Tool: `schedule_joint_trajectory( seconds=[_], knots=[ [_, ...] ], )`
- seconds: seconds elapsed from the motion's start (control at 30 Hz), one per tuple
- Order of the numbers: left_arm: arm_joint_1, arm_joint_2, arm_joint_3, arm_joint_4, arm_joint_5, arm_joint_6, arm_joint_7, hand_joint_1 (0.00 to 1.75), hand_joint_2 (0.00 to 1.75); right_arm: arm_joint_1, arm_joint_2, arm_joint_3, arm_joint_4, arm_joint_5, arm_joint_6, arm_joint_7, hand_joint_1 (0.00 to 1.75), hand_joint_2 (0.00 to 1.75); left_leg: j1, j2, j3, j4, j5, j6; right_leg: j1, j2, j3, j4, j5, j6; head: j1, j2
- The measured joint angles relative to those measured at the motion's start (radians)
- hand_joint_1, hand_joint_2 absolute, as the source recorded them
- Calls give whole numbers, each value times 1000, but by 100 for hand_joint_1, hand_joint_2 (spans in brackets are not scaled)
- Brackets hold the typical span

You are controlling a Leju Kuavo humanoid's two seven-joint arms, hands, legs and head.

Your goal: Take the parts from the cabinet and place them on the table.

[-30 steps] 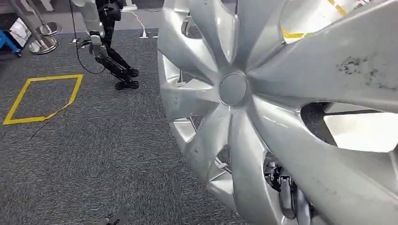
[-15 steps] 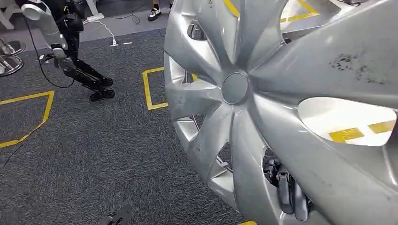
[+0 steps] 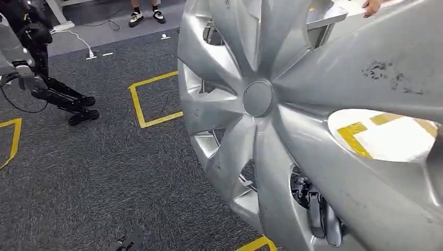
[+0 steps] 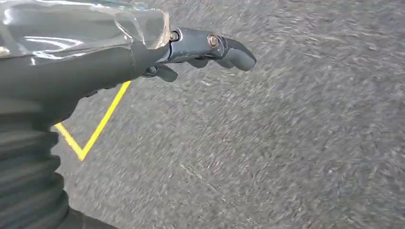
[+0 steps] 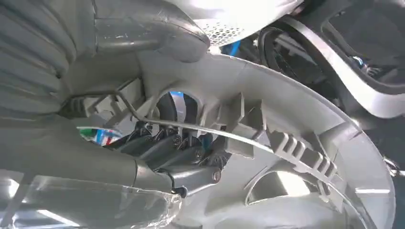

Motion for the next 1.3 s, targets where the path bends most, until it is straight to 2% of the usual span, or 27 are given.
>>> schedule_joint_trajectory(
  seconds=[0.07,0.1,0.17,0.2,0.23,0.27,0.37,0.4,0.43,0.47,0.53,0.57,0.6,0.67,0.7,0.73,0.77,0.83,0.9,0.97,1.03,1.1,1.13,1.2,1.23,1.27,1.3],
  knots=[
    [2,-2,2,3,0,0,0,0,175,2,-2,0,4,0,2,0,175,175,-1,30,-5,1,0,-1,-5,-5,-50,117,-33,13,0,0],
    [2,-3,2,4,0,0,0,0,175,3,-2,0,6,0,2,0,175,175,-1,42,-6,2,0,-2,-9,-8,-36,97,-23,23,0,0],
    [2,-9,3,5,0,0,-1,0,175,2,-4,0,6,0,2,0,175,175,0,63,-6,7,-2,-7,-14,-28,59,-62,31,48,0,0],
    [2,-11,3,5,-1,0,-2,0,175,1,-5,0,6,0,2,0,175,175,1,72,-6,15,-6,-13,-15,-55,115,-156,57,56,0,0],
    [2,-9,4,5,-2,0,-2,0,175,0,-5,0,6,0,3,0,175,175,-7,79,-10,25,-13,-22,-9,-95,133,-192,50,42,0,0],
    [1,-10,5,5,-2,0,-3,0,175,3,-5,0,5,0,3,0,175,175,-9,89,-12,33,-17,-29,-8,-76,135,-193,59,28,-2,0],
    [-1,-13,5,5,-4,0,-4,0,175,3,-7,-1,6,0,3,0,175,175,-3,110,-11,33,-16,-42,-3,-48,126,-189,62,6,-2,0],
    [-4,-13,5,5,-4,0,-4,0,175,4,-7,-1,5,0,3,0,175,175,6,83,-16,43,-29,-54,-13,-37,128,-191,67,-1,-2,0],
    [-4,-14,5,5,-5,0,-4,0,175,2,-7,-1,5,0,4,0,175,175,8,41,-27,74,-57,-57,-13,-29,126,-191,67,-5,-3,0],
    [-3,-14,6,5,-5,0,-4,0,175,2,-6,-1,5,0,4,0,175,175,9,20,-53,139,-98,-59,-11,-22,126,-191,70,-10,-3,0],
    [1,-14,6,7,-5,0,-4,0,175,3,-6,-2,6,0,4,0,175,175,9,6,-130,303,-169,-62,-5,0,122,-190,72,-16,-3,0],
    [2,-14,6,8,-5,0,-4,0,175,3,-6,-2,6,0,4,0,175,175,9,5,-157,355,-178,-60,-1,12,120,-190,73,-17,-3,0],
    [2,-15,6,8,-5,-1,-4,0,175,4,-6,-2,6,1,4,0,175,175,8,5,-158,352,-161,-55,2,24,120,-190,75,-20,-3,0],
    [2,-16,6,9,-5,-1,-4,0,175,3,-6,-2,6,1,4,0,175,175,5,-6,-98,221,-76,-37,7,49,122,-190,76,-20,-3,0],
    [2,-15,7,9,-5,-1,-4,0,175,3,-6,-2,6,1,4,0,175,175,3,-27,-54,129,-30,-25,8,59,124,-190,76,-20,-3,0],
    [2,-8,8,10,-5,-1,-4,0,175,3,-6,-2,6,1,4,0,175,175,2,-84,-24,64,-19,-11,3,68,124,-190,78,-18,-2,0],
    [4,-10,8,11,-5,-1,-4,0,175,-1,-7,-2,6,1,4,0,175,175,2,-95,-21,55,-19,-8,11,78,117,-188,82,-11,1,0],
    [2,-7,8,11,-6,-2,-4,0,175,5,-7,-2,8,0,4,0,175,175,-7,-74,-20,50,-20,-6,-7,98,109,-191,89,-1,-8,0],
    [-2,-8,8,10,-6,-2,-4,0,175,3,-8,-2,8,0,4,0,175,175,0,-45,-7,13,-3,0,4,112,106,-199,95,12,-7,0],
    [-5,-11,9,10,-6,-1,-5,0,175,-2,-9,-3,8,1,4,0,175,175,1,-21,1,-6,10,6,7,24,60,-118,48,0,0,0],
    [0,-15,8,11,-6,-3,-5,0,175,-3,-9,-2,8,0,4,0,175,175,-2,8,-4,-6,10,5,2,2,-15,41,-15,-3,0,0],
    [1,-18,9,11,-6,-3,-5,0,175,0,-10,-2,9,3,4,3,175,175,-1,34,-8,-5,10,4,-6,-5,-50,120,-32,12,0,0],
    [0,-19,9,12,-6,-3,-5,0,175,1,-10,-2,10,3,4,4,175,175,0,46,-8,-5,10,2,-12,-10,-29,85,-15,25,0,0],
    [0,-24,8,12,-6,-3,-5,0,175,0,-10,-2,10,3,4,5,175,175,3,66,-8,3,5,-8,-19,-37,77,-99,48,53,0,0],
    [0,-24,9,12,-6,-3,-5,0,175,-2,-9,-2,10,3,3,5,175,175,1,74,-9,14,-1,-17,-20,-77,130,-189,67,58,1,0],
    [0,-20,10,12,-6,-3,-5,0,175,-3,-9,-2,10,3,3,5,175,175,-6,82,-15,23,-9,-27,-13,-92,136,-190,59,42,1,0],
    [0,-22,9,12,-6,-3,-5,0,175,-2,-9,-2,9,3,2,5,175,175,-6,90,-16,29,-11,-33,-13,-70,130,-190,63,27,-2,0]
  ],
)
